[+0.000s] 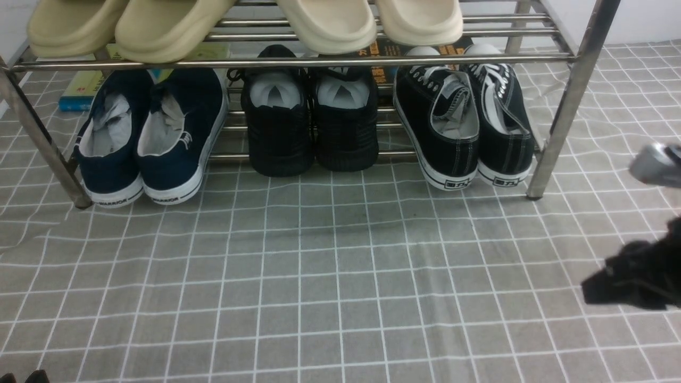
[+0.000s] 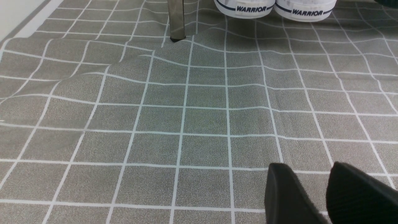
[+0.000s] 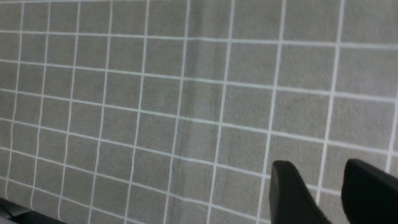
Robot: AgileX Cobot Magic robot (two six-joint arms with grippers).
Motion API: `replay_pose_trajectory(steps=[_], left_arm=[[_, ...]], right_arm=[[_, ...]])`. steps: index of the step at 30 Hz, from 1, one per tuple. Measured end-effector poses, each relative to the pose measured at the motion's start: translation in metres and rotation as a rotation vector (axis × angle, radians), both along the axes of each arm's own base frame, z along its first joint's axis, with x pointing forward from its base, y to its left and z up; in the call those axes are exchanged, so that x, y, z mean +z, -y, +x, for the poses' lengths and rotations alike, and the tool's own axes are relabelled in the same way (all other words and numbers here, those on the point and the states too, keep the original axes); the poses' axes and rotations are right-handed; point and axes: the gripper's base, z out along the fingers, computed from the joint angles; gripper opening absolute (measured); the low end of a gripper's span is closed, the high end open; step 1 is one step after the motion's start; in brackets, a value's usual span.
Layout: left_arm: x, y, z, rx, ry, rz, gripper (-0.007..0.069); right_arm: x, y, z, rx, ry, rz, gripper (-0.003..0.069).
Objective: Take the shoes off the shelf with your hand from the grey coffee tablecloth.
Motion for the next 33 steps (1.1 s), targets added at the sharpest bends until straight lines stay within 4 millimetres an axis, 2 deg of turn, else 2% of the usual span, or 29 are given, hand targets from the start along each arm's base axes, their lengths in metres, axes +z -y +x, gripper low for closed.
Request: replay_pose_trajectory(steps=[3, 5, 6, 9, 11, 12, 15, 17, 23, 33], left_arm=[[0.000, 0.000, 0.000, 0.000, 0.000, 0.000, 0.0240], [0.000, 0.000, 0.000, 0.000, 0.000, 0.000, 0.0240], [0.000, 0.000, 0.000, 0.000, 0.000, 0.000, 0.0240], [0.000, 0.000, 0.000, 0.000, 0.000, 0.000, 0.0240], [0.000, 0.000, 0.000, 0.000, 0.000, 0.000, 0.0240], [0.000, 0.000, 0.000, 0.000, 0.000, 0.000, 0.0240], [0.000, 0.000, 0.000, 0.000, 0.000, 0.000, 0.0240], [0.000, 0.000, 0.000, 0.000, 0.000, 0.000, 0.0240], [0.000, 0.000, 0.000, 0.000, 0.000, 0.001, 0.0240], [0.000, 0.000, 0.000, 0.000, 0.000, 0.001, 0.0240]], right_arm=[[0.006, -0.021, 0.030, 0.024, 0.002, -0.018, 0.0309], [0.011, -0.032, 0.039, 0.050, 0.014, -0.028, 0.0312], [0.014, -0.048, 0.053, 0.090, 0.018, -0.061, 0.0315], [0.025, -0.071, 0.071, 0.144, 0.035, -0.121, 0.0317], [0.031, -0.078, 0.077, 0.152, 0.041, -0.141, 0.0320], [0.035, -0.088, 0.087, 0.164, 0.047, -0.195, 0.0327], [0.042, -0.098, 0.097, 0.181, 0.072, -0.236, 0.0345], [0.043, -0.111, 0.109, 0.197, 0.100, -0.269, 0.0382], [0.034, -0.130, 0.135, 0.208, 0.153, -0.289, 0.0474], [0.007, -0.140, 0.168, 0.212, 0.311, -0.348, 0.0500]])
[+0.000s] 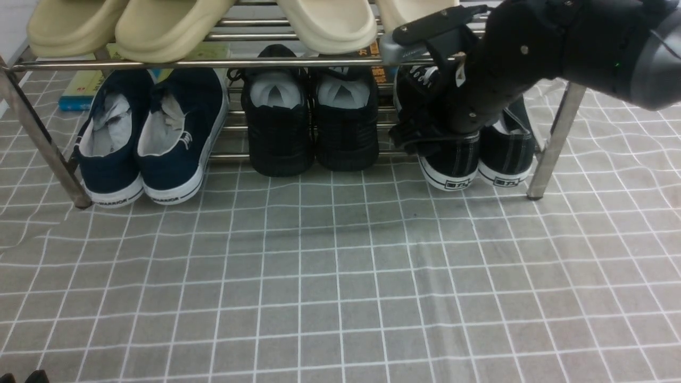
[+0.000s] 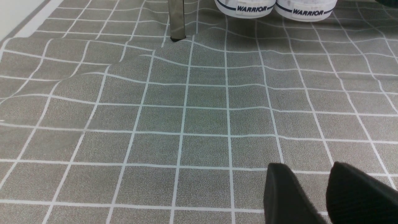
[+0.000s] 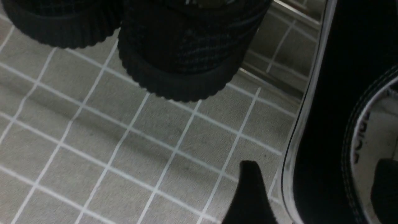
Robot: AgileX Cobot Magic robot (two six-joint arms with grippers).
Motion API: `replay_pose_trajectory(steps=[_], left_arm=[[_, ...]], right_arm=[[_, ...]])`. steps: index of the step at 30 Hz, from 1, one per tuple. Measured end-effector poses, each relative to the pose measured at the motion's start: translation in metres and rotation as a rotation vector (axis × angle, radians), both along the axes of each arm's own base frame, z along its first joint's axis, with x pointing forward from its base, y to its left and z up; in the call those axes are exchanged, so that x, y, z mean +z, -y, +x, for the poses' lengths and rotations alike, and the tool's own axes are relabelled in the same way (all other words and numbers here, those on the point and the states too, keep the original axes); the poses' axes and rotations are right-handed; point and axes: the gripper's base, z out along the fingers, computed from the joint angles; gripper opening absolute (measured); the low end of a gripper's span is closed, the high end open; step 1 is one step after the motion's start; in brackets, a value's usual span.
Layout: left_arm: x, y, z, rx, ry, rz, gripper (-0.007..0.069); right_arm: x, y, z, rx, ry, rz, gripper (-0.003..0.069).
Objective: Take the shoes off the shelf with your hand from the grey coffee tablecloth.
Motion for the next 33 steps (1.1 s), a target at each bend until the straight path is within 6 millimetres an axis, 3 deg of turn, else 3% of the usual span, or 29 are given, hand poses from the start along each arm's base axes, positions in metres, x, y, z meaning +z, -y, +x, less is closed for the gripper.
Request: replay_pose_trajectory(steps=[8, 13, 16, 17, 18, 19, 20, 21, 24, 33], left_arm=[[0.000, 0.000, 0.000, 0.000, 0.000, 0.000, 0.0240], [0.000, 0.000, 0.000, 0.000, 0.000, 0.000, 0.0240], [0.000, 0.000, 0.000, 0.000, 0.000, 0.000, 0.0240], [0.000, 0.000, 0.000, 0.000, 0.000, 0.000, 0.0240], [0.000, 0.000, 0.000, 0.000, 0.000, 0.000, 0.0240], [0.000, 0.000, 0.000, 0.000, 0.000, 0.000, 0.0240], [0.000, 0.000, 0.000, 0.000, 0.000, 0.000, 0.0240], [0.000, 0.000, 0.000, 0.000, 0.000, 0.000, 0.0240], [0.000, 0.000, 0.000, 0.000, 0.000, 0.000, 0.0240], [0.000, 0.000, 0.000, 0.000, 0.000, 0.000, 0.0240]], right_arm=[[-0.037, -0.008, 0.017, 0.014, -0.008, -0.041, 0.0498], [-0.051, -0.009, 0.021, 0.023, -0.014, -0.077, 0.0425], [-0.052, -0.008, 0.022, 0.029, -0.012, -0.090, 0.0232], [-0.052, -0.008, 0.022, 0.031, -0.011, -0.091, 0.0232], [-0.051, -0.008, 0.022, 0.033, -0.006, -0.093, 0.0131], [-0.050, -0.008, 0.022, 0.030, -0.012, -0.083, 0.0074], [-0.050, -0.008, 0.021, 0.029, -0.015, -0.083, 0.0057], [-0.049, -0.006, 0.018, 0.021, -0.049, -0.092, 0.0022], [-0.042, -0.004, 0.011, 0.011, -0.096, -0.087, 0.0020], [0.026, 0.015, -0.041, 0.047, -0.236, -0.052, 0.0020]])
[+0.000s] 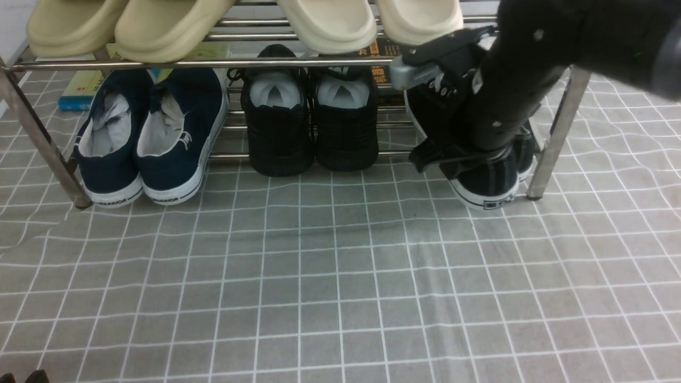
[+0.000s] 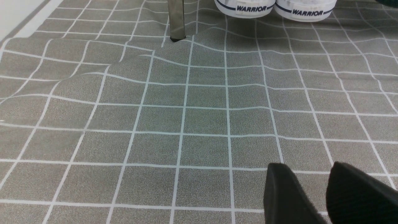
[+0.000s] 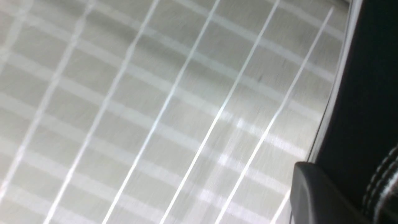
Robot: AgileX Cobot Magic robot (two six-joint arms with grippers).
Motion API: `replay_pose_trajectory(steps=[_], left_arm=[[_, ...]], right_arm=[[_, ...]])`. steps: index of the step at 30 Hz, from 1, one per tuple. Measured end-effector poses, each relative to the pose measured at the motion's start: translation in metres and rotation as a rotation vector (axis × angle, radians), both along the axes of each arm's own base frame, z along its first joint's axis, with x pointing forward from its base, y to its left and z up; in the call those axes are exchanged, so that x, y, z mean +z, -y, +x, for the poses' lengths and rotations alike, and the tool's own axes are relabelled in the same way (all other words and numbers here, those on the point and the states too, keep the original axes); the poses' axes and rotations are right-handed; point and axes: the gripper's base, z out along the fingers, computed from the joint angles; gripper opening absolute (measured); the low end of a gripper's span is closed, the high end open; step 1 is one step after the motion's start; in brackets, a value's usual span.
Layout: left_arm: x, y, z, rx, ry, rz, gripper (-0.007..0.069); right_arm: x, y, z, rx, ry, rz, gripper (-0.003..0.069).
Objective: Take the shoes off the shelf with your hand from the grey coffee tablecloth.
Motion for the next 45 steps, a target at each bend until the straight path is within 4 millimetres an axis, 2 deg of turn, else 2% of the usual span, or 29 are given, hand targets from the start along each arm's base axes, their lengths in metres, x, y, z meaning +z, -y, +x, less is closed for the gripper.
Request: replay_pose_trajectory(steps=[4, 7, 10, 11, 14, 15, 17, 22, 29, 37, 45], left_arm=[[0.000, 0.000, 0.000, 0.000, 0.000, 0.000, 0.0240], [0.000, 0.000, 0.000, 0.000, 0.000, 0.000, 0.0240], [0.000, 0.000, 0.000, 0.000, 0.000, 0.000, 0.0240], [0.000, 0.000, 0.000, 0.000, 0.000, 0.000, 0.0240], [0.000, 0.000, 0.000, 0.000, 0.000, 0.000, 0.0240], [0.000, 0.000, 0.000, 0.000, 0.000, 0.000, 0.0240], [0.000, 0.000, 0.000, 0.000, 0.000, 0.000, 0.0240], [0.000, 0.000, 0.000, 0.000, 0.000, 0.000, 0.0240], [0.000, 0.000, 0.000, 0.000, 0.000, 0.000, 0.0240], [0.000, 0.000, 0.000, 0.000, 0.000, 0.000, 0.0240], [0.000, 0.000, 0.000, 0.000, 0.000, 0.000, 0.0240]], right_arm=[[0.020, 0.007, -0.023, 0.005, -0.073, 0.025, 0.0020], [0.020, 0.011, -0.035, 0.009, -0.135, 0.030, 0.0020], [0.005, 0.014, -0.047, 0.005, -0.195, 0.040, 0.0020], [-0.008, 0.015, -0.051, -0.002, -0.220, 0.050, 0.0021], [-0.035, 0.015, -0.056, -0.032, -0.247, 0.061, 0.0022], [-0.035, 0.014, -0.055, -0.034, -0.240, 0.067, 0.0022], [-0.054, 0.015, -0.056, -0.079, -0.227, 0.090, 0.0024], [-0.070, 0.017, -0.058, -0.156, -0.225, 0.118, 0.0027], [-0.071, 0.011, -0.060, -0.182, -0.230, 0.153, 0.0038], [-0.071, -0.013, -0.077, -0.193, -0.270, 0.180, 0.0066], [-0.071, -0.016, -0.080, -0.229, -0.275, 0.185, 0.0087]])
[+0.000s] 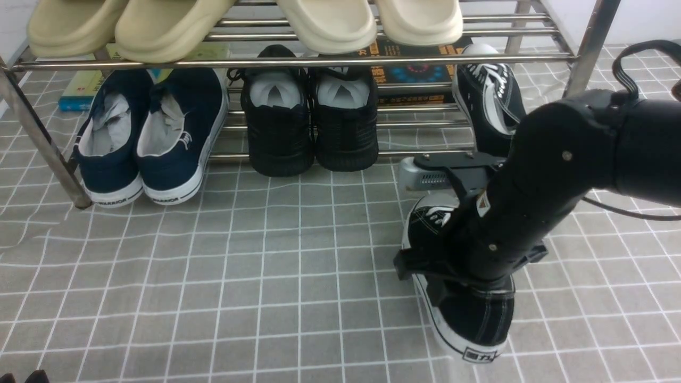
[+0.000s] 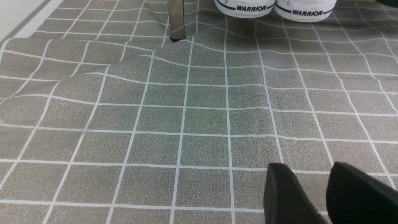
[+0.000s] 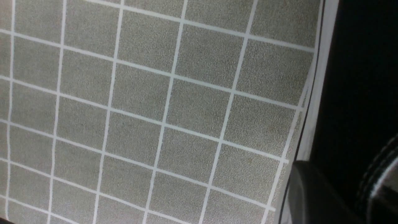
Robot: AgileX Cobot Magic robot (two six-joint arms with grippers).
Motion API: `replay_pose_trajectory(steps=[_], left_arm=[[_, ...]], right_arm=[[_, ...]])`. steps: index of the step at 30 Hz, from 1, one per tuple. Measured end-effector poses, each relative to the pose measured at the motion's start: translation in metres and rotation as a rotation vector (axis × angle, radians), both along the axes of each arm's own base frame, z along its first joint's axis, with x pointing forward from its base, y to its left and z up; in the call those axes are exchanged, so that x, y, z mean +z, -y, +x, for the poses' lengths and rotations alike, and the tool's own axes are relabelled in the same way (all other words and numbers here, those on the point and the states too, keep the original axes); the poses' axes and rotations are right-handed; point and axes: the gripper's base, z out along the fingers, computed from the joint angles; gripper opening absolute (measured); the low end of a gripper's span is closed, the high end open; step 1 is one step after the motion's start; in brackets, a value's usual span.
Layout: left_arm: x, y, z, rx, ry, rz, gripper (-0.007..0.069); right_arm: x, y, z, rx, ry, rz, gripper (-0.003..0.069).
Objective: Take the shoes off the shelf with your hand from the grey coffee tablecloth.
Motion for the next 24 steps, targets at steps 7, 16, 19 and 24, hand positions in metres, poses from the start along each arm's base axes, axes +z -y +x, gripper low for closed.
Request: replay_pose_trajectory(steps=[7, 16, 19, 24], left_arm=[[0.000, 0.000, 0.000, 0.000, 0.000, 0.000, 0.0240], [0.000, 0.000, 0.000, 0.000, 0.000, 0.000, 0.0240], [0.000, 0.000, 0.000, 0.000, 0.000, 0.000, 0.0240], [0.000, 0.000, 0.000, 0.000, 0.000, 0.000, 0.0240]], right_arm=[[0.001, -0.001, 0.000, -0.007, -0.004, 0.014, 0.0240], [0.040, 0.023, 0.034, 0.058, 0.137, -0.039, 0.0540], [0.058, 0.044, 0.058, 0.027, 0.291, -0.095, 0.0571], [0.068, 0.058, 0.082, 0.015, 0.497, -0.143, 0.0575]])
